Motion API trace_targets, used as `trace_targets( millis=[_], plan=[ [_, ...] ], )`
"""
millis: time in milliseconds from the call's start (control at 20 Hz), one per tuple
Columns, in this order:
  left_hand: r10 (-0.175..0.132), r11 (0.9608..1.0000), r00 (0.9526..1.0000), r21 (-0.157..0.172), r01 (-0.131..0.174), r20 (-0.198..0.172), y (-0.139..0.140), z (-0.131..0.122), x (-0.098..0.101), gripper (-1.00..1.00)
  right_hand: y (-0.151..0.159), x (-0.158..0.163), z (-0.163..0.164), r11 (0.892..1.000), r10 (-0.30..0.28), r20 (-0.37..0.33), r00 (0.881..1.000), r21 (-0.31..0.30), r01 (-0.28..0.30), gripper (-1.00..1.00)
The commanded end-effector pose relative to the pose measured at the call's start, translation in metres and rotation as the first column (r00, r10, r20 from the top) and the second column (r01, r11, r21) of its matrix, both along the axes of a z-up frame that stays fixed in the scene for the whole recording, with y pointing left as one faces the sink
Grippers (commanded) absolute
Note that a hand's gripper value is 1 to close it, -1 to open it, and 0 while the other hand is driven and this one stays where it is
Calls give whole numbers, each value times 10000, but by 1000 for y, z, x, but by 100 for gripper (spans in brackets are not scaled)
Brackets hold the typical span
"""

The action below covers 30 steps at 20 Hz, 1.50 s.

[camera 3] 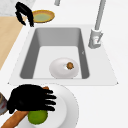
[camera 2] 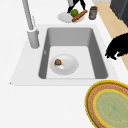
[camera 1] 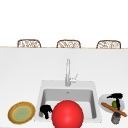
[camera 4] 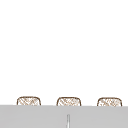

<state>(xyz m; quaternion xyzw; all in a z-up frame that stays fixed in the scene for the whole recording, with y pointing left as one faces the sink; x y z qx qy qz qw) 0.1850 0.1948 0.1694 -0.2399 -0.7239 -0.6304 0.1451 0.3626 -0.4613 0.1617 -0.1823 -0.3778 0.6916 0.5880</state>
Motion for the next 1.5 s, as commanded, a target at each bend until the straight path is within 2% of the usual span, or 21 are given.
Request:
trace_targets(
  millis=[0,200,300,400,500,650,750,850,1000,1050,1150,1250,1300,1350,1400,1450],
  plan=[
    [0,10000,10000,0,0,0,0,0,0,0,0,2,-14,9996,13,146,9999,-279,-9,-100],
    [0,10000,10000,0,0,0,0,0,0,0,-2,1,-28,10000,11,87,10000,-53,-10,-100],
    [0,10000,10000,0,0,0,0,0,0,0,-7,1,-33,9999,10,-79,10000,-131,-11,-100],
    [0,10000,10000,0,0,0,0,0,0,0,-11,5,-23,10000,-50,-107,9999,46,50,-100],
    [0,10000,10000,0,0,0,0,0,0,0,-16,9,-11,9994,-241,-559,9981,217,253,-100],
    [0,10000,10000,0,0,0,0,0,0,0,-13,12,-12,9988,-194,-647,9977,-461,164,-100],
    [0,10000,10000,0,0,0,0,0,0,0,-10,14,-13,9942,-173,-685,9975,-1073,98,-100],
    [0,10000,10000,0,0,0,0,0,0,0,3,14,-15,9846,-231,-850,9961,-1744,79,-100],
    [0,10000,10000,0,0,0,0,0,0,0,13,17,-27,9667,-350,-711,9969,-2555,158,-100],
    [0,10000,10000,0,0,0,0,0,0,0,9,24,-29,9592,-358,-453,9983,-2818,216,-100],
    [0,10000,10000,0,0,0,0,0,0,0,11,25,-36,9504,-385,-456,9982,-3101,225,-100],
    [0,10000,10000,0,0,0,0,0,0,0,12,26,-44,9465,-366,-569,9977,-3223,163,-100],
    [0,10000,10000,0,0,0,0,0,0,0,11,31,-48,9480,-285,-749,9968,-3184,32,-100],
    [0,10000,10000,0,0,0,0,0,0,0,4,33,-49,9526,-177,-918,9956,-3040,-111,100],
    [0,10000,10000,0,0,0,0,0,0,0,1,36,-45,9481,153,-1159,9931,-3138,-512,100],
    [0,10000,10000,0,0,0,0,0,0,0,1,36,-41,9494,259,-1008,9946,-3091,-561,100]
  ],
)
